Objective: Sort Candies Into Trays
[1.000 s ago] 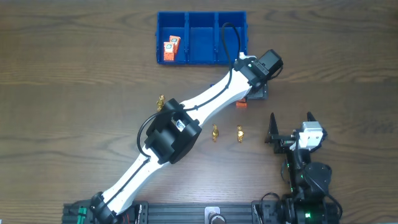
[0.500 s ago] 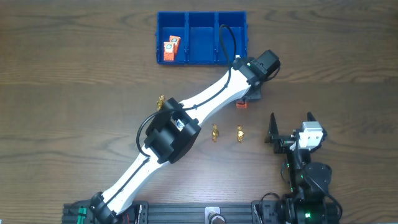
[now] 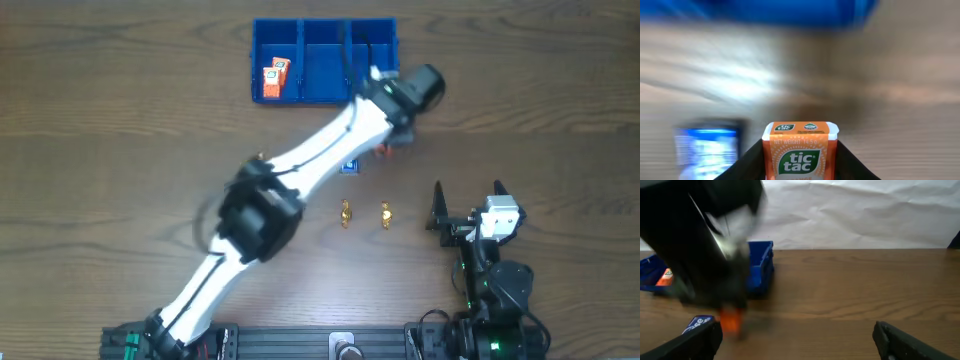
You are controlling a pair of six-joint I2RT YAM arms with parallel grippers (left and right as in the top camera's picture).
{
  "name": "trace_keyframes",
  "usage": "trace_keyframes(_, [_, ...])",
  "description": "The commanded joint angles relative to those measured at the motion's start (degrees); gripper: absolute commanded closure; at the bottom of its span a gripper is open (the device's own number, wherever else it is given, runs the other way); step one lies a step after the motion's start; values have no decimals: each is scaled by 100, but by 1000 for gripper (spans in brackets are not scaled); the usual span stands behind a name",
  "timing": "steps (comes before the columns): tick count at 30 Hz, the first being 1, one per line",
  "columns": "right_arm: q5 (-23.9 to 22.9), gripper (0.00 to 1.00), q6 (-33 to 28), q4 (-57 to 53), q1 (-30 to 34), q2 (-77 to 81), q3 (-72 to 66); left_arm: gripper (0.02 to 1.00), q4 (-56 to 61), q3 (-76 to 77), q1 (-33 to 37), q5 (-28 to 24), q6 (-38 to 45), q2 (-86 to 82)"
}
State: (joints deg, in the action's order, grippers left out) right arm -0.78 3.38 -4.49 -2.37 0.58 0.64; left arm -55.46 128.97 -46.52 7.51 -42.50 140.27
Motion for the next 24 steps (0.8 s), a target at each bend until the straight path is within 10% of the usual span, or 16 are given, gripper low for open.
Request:
trace_keyframes(1, [48,3,-66,-22,20,-42,-20,669,79,85,1152,671,1001,-1567])
trace_keyframes(8, [50,3,-68,-22,20,-42,-20,671,133,85,2509,-177,2111,-1300])
trace_keyframes(21, [48,3,-68,-22,20,-42,-20,632,334,83,2743,-354,2669,-483])
trace_keyframes(24, [48,3,-68,-22,20,-42,-20,498,343,85,2787,-354,2673,-481])
